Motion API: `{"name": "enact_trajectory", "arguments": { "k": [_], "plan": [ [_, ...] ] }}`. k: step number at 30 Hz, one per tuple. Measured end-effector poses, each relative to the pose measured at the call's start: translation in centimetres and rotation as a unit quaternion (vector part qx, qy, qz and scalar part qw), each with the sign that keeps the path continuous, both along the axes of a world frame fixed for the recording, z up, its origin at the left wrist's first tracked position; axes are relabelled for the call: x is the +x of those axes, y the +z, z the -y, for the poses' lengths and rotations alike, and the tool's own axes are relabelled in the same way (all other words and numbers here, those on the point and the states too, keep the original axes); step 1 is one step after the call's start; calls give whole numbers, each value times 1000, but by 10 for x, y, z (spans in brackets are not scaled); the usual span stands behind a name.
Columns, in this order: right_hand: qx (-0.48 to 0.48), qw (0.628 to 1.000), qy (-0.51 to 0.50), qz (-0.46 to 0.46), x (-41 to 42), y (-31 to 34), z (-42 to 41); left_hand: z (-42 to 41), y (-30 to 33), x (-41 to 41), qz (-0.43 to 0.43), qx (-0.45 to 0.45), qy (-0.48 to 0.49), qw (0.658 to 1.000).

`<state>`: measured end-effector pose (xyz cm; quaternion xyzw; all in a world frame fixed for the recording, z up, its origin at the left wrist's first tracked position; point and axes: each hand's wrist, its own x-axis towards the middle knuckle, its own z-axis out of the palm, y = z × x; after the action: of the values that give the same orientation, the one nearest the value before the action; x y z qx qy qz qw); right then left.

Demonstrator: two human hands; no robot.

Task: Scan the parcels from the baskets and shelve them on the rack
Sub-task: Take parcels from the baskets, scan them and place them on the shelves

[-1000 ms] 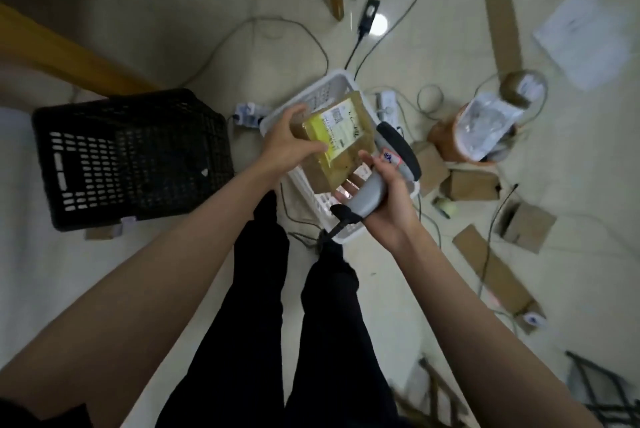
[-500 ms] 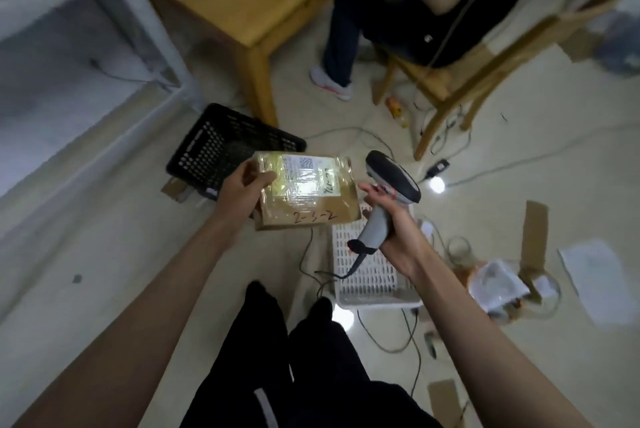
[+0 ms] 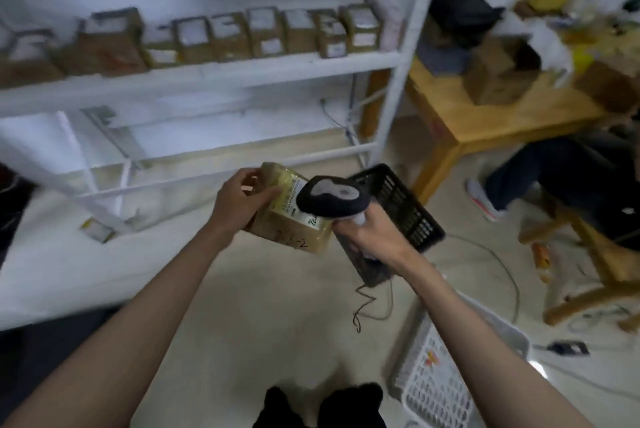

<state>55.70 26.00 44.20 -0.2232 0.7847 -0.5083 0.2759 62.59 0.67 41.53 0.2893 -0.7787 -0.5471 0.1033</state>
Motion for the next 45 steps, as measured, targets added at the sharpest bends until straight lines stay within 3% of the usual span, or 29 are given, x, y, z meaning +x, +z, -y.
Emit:
{"name": "enact_trajectory", "arguments": {
  "k": [5,18,24,32,45],
  "plan": [
    [18,980,103,-169,34,36,87,85,48,62,-18,-28,45,998],
    [-59,935,149,-317,64,118,189,161,163,140,-84,-111,98,985],
    [-178,954,102,-218,39,200,210,173,252,121,-105,-177,72,976],
    [-298,945,97,-94,-33,278,202,150,359,61,-126,-238,-21,963],
    [-291,948,96,-90,-108,290,193,131,399,-16,-128,-274,-85,949]
  ]
}}
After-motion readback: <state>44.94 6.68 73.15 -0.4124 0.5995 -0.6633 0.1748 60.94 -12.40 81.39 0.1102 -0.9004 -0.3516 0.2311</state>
